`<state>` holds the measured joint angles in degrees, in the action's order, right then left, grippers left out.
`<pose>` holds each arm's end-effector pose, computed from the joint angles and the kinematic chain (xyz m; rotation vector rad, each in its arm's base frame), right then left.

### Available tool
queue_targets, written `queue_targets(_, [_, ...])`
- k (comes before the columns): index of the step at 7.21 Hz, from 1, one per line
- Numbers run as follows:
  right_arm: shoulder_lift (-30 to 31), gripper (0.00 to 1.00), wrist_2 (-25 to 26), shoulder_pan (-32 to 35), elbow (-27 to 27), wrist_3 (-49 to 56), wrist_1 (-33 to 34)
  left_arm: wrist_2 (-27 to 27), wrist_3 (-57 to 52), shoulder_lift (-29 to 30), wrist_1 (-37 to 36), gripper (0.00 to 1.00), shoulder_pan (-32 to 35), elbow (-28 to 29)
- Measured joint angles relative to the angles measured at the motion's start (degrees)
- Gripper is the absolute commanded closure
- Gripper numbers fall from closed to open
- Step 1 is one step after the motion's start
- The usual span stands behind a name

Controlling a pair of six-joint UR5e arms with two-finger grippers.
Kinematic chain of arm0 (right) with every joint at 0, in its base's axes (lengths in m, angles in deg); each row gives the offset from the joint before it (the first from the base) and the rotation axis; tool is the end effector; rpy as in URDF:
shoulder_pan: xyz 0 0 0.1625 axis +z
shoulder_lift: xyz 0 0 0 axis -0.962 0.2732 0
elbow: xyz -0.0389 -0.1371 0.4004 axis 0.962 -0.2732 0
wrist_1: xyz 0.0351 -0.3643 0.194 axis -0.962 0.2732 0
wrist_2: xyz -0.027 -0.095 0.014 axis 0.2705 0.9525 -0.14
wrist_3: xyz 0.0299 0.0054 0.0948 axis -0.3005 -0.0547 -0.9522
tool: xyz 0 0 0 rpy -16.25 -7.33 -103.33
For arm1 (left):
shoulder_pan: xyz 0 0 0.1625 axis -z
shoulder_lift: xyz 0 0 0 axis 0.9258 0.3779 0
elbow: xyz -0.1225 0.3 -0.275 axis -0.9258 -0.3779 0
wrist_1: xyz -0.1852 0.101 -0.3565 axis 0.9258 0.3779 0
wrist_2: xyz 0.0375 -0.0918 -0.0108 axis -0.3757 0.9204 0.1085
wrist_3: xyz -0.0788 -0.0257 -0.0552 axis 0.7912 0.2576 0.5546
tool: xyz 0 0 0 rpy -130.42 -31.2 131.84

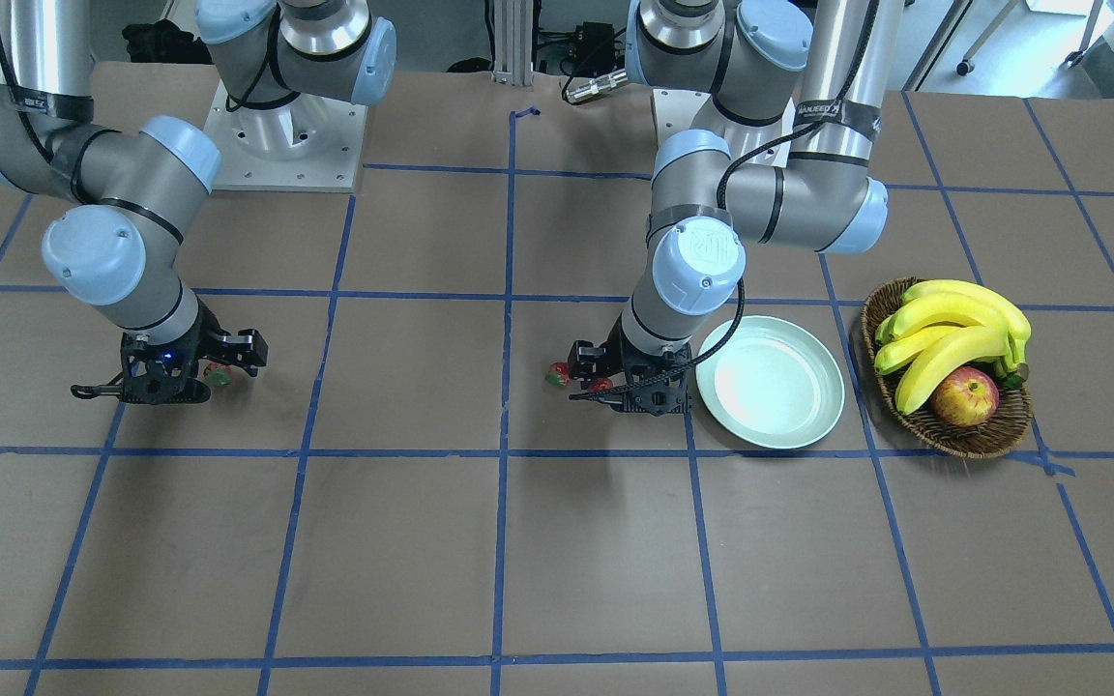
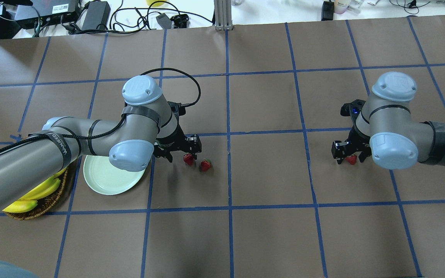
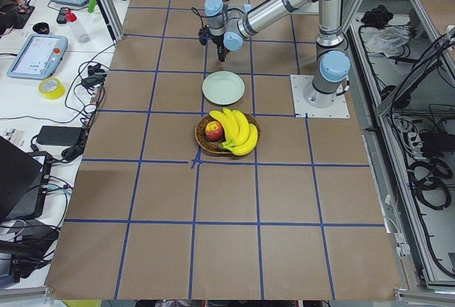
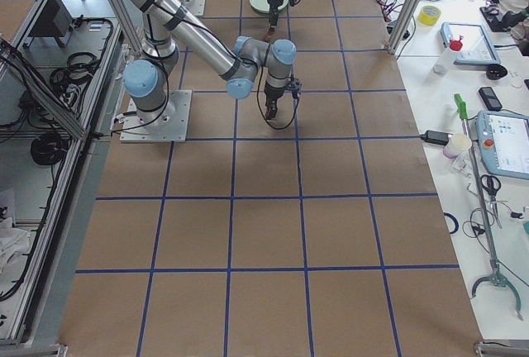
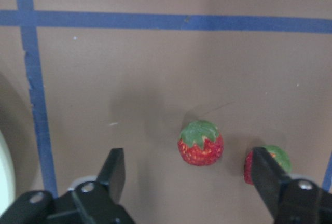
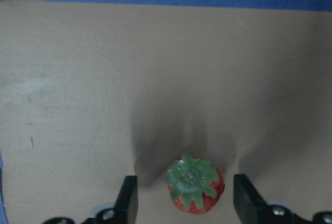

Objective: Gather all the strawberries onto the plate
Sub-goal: 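Lift the strawberry over the plate with left while right carries its strawberry inward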

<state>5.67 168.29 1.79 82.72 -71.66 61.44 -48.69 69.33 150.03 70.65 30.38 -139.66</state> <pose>0.0120 -0.4706 0.1748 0.0527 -3.0960 -0.2271 -0.2175 -0.4858 0.1791 0.0684 -3.0252 -0.2028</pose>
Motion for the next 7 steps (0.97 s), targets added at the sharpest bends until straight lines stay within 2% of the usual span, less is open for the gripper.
queue_targets(1, [-0.01,1.00,0.27,0.00,0.08,-0.02,-0.01,0.18,0.02,0.52,0.04,0.30,0.00,-0.01])
queue_targets(2, [0.03,1.00,0.37,0.00,0.09,-0.06,-0.04,0.26,0.01,1.00,0.07,0.60,0.00,-0.01])
queue_targets(3, [0.19,1.00,0.38,0.00,-0.03,-0.19,-0.23,0.21,-0.01,1.35,0.18,0.99,0.00,0.01])
queue_targets(5, [0.72,1.00,-0.61,0.88,-1.59,-1.95,-1.68,0.18,0.16,1.44,0.40,1.00,0.00,0.59])
queue_targets(7, [0.91,0.99,-4.29,7.57,-5.35,-10.74,-4.57,-0.24,0.25,0.11,2.08,1.00,-0.27,2.02])
